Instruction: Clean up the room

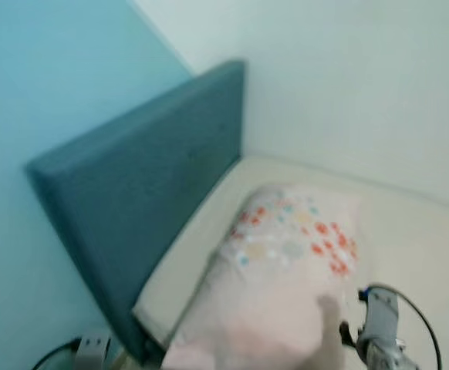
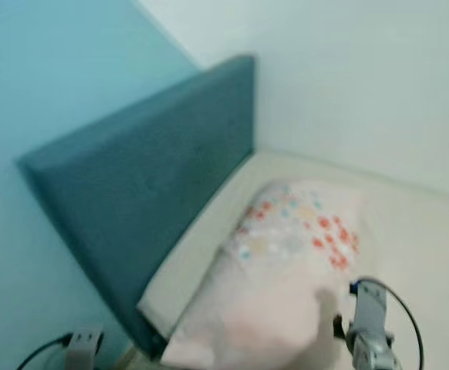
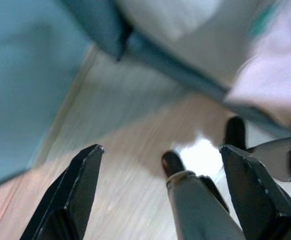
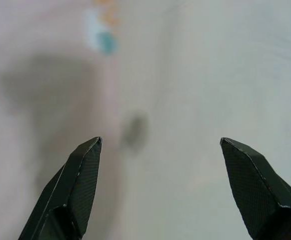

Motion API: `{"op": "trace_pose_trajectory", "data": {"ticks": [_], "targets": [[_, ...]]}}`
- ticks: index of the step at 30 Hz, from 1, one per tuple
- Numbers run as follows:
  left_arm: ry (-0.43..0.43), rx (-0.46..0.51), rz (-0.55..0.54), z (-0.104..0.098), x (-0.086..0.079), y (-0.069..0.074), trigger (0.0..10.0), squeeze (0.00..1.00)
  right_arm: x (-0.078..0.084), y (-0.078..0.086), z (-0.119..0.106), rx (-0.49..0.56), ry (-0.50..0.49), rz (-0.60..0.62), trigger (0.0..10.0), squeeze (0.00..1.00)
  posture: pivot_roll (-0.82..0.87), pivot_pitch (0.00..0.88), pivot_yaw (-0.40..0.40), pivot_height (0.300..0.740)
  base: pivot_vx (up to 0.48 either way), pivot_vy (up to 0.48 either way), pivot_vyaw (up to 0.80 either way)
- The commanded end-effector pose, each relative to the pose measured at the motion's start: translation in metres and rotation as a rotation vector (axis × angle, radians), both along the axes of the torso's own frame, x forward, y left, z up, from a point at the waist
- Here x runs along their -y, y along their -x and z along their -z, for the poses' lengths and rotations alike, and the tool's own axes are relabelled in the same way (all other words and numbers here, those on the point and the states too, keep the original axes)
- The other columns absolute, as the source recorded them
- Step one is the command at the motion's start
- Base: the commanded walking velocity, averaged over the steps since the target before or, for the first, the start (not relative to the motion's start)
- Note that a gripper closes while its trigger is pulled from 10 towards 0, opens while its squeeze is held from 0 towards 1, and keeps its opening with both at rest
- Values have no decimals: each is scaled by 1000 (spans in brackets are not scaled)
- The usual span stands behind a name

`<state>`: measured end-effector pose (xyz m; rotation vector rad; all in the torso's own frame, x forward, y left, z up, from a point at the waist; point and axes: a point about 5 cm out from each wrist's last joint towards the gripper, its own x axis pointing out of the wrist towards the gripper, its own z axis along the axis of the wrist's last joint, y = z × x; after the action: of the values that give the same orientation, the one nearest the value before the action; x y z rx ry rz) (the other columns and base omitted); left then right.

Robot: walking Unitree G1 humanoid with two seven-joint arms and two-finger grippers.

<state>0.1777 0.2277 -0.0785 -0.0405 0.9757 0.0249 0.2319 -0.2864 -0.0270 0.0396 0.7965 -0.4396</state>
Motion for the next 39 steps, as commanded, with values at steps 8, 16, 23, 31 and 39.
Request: {"op": "trace_pose_trajectory", "data": {"ticks": [8,16,23,31,39], "targets": [[-52,44,-9,-6,-6,-9,10000,0,-3,-2,0,20,2,0,10000,0,26,0,25,740,0,0,-773],[-2,199,-112,-28,-9,-45,10000,0,-5,0,2,22,-6,-5,10000,0,26,0,26,740,0,0,-771],[85,306,-84,-45,2,-73,10000,0,-5,0,3,22,-6,-6,10000,0,22,0,30,740,0,0,-772],[56,314,-161,-49,-1,-78,10000,0,-9,-1,4,30,-17,-11,10000,0,19,0,33,740,0,0,-759],[7,253,-198,-43,-7,-70,10000,0,-8,-3,1,56,-8,-23,10000,0,18,1,36,740,0,0,-88]]}}
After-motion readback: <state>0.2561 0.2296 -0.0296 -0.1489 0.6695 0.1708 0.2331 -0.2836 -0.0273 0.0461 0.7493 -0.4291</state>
